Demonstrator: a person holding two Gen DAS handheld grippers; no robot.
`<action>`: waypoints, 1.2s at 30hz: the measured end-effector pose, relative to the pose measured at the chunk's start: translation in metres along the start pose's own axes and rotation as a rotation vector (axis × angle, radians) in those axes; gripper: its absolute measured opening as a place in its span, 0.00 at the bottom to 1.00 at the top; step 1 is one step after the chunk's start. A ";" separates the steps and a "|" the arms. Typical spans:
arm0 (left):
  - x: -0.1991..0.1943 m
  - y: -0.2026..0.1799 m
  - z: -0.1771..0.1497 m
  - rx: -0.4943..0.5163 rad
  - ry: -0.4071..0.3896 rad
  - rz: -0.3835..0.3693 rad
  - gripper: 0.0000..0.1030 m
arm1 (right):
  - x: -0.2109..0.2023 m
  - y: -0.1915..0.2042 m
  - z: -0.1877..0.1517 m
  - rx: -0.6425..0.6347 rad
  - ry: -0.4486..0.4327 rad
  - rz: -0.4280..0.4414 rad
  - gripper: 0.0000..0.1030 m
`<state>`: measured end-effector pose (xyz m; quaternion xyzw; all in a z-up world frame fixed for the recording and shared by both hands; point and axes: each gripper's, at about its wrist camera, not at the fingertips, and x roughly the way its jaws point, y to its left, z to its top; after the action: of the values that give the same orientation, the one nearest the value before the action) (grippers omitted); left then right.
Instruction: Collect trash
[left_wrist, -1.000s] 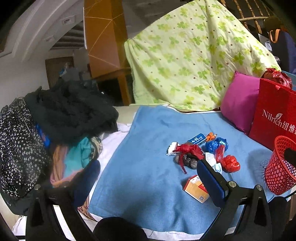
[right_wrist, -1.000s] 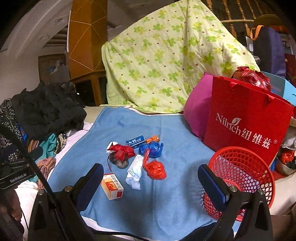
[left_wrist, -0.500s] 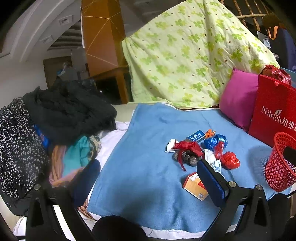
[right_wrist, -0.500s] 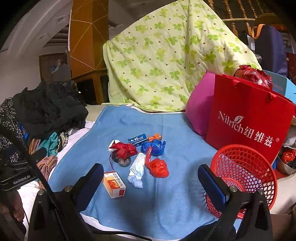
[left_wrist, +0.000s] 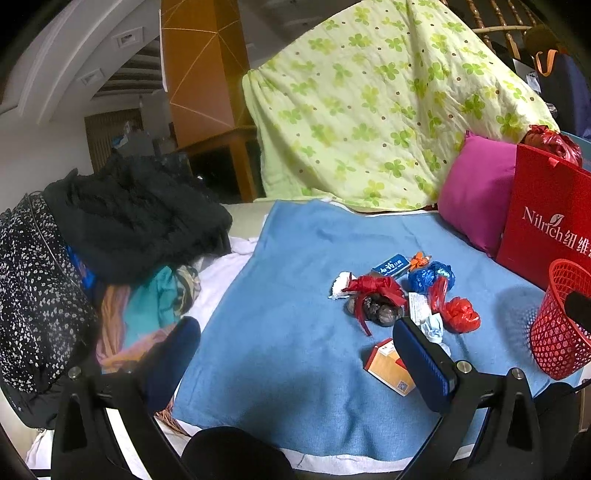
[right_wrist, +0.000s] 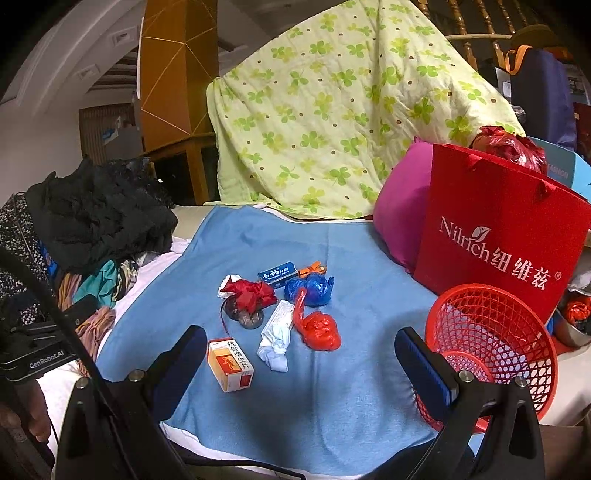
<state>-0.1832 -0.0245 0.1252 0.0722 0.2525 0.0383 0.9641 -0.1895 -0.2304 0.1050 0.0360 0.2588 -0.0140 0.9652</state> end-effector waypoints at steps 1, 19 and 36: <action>0.001 0.000 0.000 0.000 0.001 0.000 1.00 | 0.000 0.000 0.000 0.001 0.001 0.000 1.00; 0.037 -0.005 -0.008 -0.015 0.075 -0.053 1.00 | 0.045 -0.018 -0.007 0.046 0.066 0.032 1.00; 0.162 -0.044 -0.045 -0.122 0.385 -0.323 1.00 | 0.240 -0.067 -0.032 0.212 0.360 0.107 0.72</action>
<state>-0.0627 -0.0449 0.0018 -0.0357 0.4369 -0.0880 0.8945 -0.0010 -0.2971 -0.0466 0.1531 0.4217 0.0167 0.8936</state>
